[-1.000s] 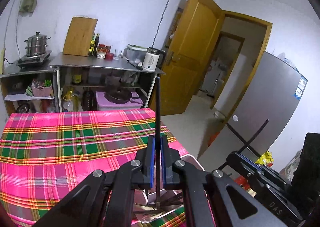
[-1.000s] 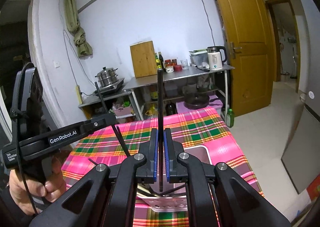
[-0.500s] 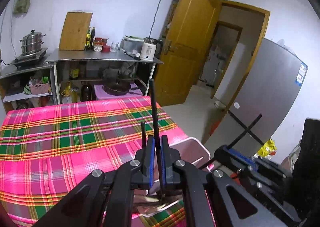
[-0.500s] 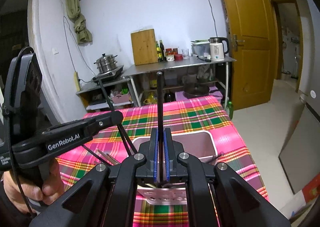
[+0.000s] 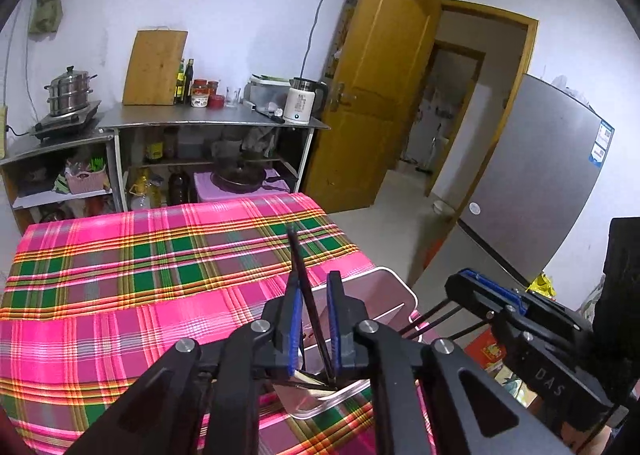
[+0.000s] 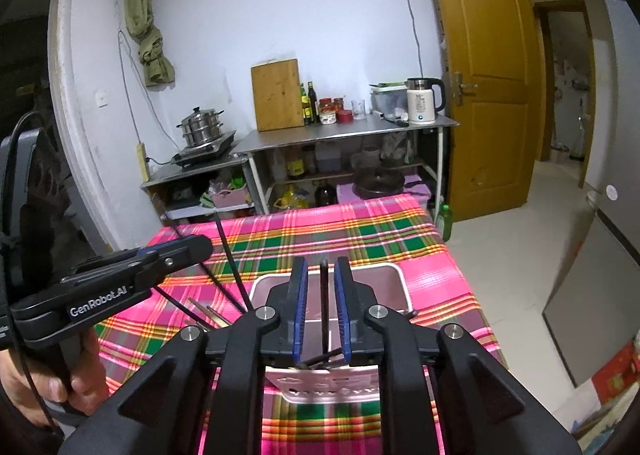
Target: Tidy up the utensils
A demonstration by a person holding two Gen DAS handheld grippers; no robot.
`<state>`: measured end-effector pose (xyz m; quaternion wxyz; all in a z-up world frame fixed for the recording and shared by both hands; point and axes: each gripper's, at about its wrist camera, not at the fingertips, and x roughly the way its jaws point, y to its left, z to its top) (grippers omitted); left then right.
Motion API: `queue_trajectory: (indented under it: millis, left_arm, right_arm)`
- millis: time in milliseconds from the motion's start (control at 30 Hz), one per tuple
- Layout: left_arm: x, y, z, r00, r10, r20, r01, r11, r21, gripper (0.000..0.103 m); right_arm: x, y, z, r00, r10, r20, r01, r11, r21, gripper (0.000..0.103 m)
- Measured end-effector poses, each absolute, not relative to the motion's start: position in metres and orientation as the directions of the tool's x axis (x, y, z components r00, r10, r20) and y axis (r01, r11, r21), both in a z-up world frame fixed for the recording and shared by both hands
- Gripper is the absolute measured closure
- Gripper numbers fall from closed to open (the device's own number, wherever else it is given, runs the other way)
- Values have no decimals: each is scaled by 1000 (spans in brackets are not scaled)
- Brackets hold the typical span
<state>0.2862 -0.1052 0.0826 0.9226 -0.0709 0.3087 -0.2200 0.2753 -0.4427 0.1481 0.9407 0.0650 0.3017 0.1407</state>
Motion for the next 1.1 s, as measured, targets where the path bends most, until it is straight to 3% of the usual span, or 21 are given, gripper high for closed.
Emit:
queue_trajectory:
  millis: [633,1100]
  left_arm:
    - [217,-78,110,765,-431,-478,361,902,-235,86]
    - [137,-62,73,764,-408,-500,348,913,-214,81]
  right_arm:
    - [215,-449,165,806,309,-505,-226,949,220,84]
    - [151,-428,140,780,312,-542,-253,950,183,79]
